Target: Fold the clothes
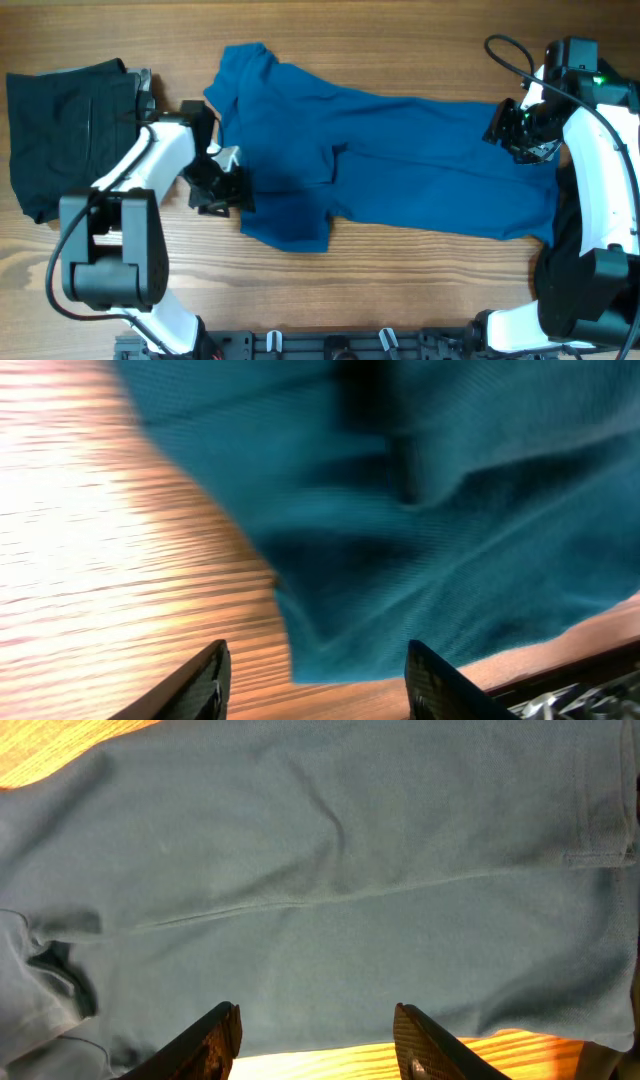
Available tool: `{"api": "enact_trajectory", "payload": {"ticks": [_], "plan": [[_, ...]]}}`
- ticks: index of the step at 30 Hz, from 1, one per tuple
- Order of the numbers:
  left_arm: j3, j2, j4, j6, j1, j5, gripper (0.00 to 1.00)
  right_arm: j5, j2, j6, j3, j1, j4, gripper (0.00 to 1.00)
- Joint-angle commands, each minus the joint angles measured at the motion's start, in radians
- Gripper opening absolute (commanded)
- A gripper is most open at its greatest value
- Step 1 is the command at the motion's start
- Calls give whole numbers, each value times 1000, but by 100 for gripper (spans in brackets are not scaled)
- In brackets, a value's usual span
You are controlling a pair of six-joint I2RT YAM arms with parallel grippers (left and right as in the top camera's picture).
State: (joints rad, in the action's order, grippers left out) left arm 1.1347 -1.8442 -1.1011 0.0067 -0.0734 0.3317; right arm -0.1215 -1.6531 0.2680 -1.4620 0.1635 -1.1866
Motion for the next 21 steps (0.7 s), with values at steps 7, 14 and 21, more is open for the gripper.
{"api": "enact_trajectory", "payload": {"ticks": [7,14,21], "plan": [[-181,-3,112,-45,-108,-22,47,34,-10,-7,-3,-2,-2,54],[-4,30,30,-91,-55,-6,4,63,-10,42,-3,48,-30,54],[121,84,24,-120,-1,27,4,2,-11,-29,91,327,-103,54]]}}
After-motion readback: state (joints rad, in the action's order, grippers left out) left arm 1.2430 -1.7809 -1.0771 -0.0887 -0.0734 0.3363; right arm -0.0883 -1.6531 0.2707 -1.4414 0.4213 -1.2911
